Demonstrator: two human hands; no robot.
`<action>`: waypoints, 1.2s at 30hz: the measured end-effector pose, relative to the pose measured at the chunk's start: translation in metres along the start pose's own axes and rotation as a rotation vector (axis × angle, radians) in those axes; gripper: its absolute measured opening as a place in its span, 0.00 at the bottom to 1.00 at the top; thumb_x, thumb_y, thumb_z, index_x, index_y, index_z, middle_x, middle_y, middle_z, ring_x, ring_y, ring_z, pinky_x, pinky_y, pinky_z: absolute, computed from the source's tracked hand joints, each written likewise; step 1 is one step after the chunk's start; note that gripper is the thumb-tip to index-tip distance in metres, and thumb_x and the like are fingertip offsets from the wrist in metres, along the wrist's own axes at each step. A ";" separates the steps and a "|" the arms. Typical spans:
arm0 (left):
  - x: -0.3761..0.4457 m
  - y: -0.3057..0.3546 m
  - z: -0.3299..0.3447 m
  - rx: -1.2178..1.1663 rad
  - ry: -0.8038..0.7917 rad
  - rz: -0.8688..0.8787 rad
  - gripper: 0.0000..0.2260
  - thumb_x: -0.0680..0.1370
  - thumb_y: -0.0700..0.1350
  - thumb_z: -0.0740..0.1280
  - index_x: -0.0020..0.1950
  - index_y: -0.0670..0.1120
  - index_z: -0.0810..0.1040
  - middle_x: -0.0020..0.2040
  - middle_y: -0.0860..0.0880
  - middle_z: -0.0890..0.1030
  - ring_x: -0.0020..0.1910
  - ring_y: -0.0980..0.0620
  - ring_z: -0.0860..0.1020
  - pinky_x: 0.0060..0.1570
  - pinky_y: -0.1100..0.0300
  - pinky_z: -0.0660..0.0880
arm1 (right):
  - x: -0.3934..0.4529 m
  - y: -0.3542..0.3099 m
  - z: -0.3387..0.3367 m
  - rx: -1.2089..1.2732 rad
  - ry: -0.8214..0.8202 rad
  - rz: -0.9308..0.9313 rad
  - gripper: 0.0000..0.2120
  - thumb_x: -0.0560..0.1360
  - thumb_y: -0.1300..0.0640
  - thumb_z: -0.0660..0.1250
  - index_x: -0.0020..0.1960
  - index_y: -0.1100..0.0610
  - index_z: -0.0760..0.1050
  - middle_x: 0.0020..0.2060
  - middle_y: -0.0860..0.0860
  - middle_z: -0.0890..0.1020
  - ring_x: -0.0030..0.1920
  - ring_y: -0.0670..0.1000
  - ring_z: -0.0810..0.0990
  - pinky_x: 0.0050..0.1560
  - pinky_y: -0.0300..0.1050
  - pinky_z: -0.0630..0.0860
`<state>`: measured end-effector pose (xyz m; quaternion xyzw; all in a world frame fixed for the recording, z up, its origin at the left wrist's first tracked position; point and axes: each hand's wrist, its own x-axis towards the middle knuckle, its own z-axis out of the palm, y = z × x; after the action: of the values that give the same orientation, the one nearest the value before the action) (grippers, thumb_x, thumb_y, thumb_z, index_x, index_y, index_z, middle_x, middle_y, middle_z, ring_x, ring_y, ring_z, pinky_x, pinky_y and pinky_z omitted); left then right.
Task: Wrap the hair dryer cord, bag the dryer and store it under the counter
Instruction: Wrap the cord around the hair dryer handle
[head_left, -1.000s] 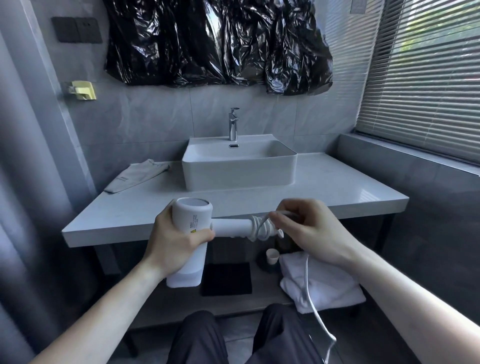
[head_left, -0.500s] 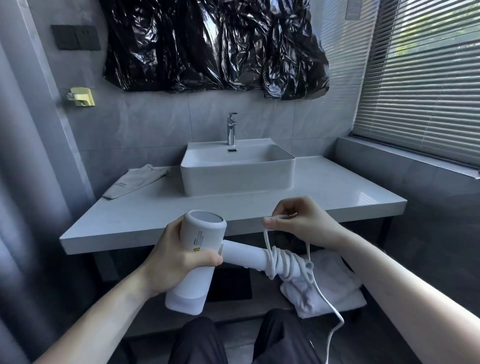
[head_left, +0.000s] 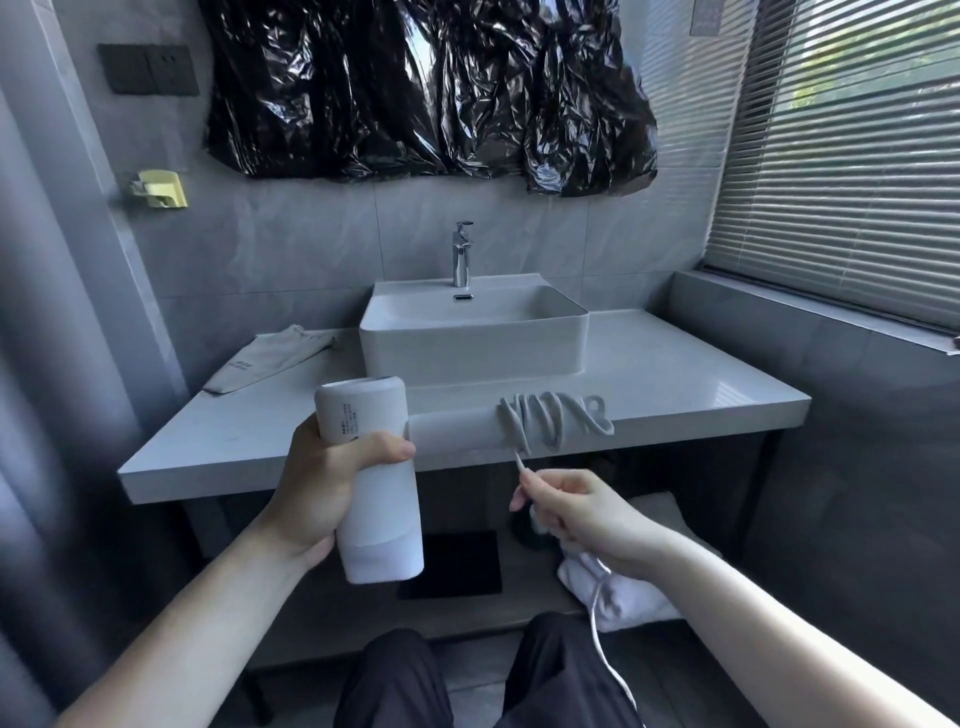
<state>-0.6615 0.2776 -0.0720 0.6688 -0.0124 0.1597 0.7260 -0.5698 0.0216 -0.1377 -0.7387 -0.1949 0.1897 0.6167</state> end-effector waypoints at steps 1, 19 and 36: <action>0.001 0.001 0.000 0.001 0.027 0.003 0.20 0.56 0.47 0.79 0.44 0.41 0.81 0.38 0.42 0.81 0.36 0.44 0.81 0.36 0.51 0.78 | -0.003 0.002 0.003 -0.021 -0.009 -0.008 0.20 0.87 0.45 0.63 0.48 0.57 0.84 0.27 0.45 0.66 0.28 0.45 0.58 0.28 0.39 0.52; 0.016 -0.029 -0.019 0.383 0.278 0.137 0.23 0.59 0.45 0.82 0.52 0.47 0.81 0.44 0.47 0.88 0.41 0.47 0.86 0.41 0.49 0.83 | -0.058 -0.051 0.009 -0.647 0.211 -0.356 0.18 0.82 0.47 0.68 0.40 0.58 0.78 0.34 0.59 0.82 0.35 0.57 0.80 0.40 0.56 0.76; -0.013 -0.001 -0.006 0.296 -0.178 0.046 0.22 0.59 0.47 0.81 0.47 0.38 0.81 0.38 0.46 0.86 0.38 0.49 0.84 0.39 0.58 0.80 | -0.004 -0.070 -0.031 -0.406 0.296 -0.420 0.15 0.84 0.50 0.71 0.44 0.58 0.85 0.29 0.49 0.66 0.28 0.45 0.59 0.28 0.36 0.58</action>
<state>-0.6746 0.2807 -0.0771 0.7794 -0.0684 0.1164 0.6118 -0.5606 0.0054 -0.0631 -0.8099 -0.2849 -0.0938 0.5041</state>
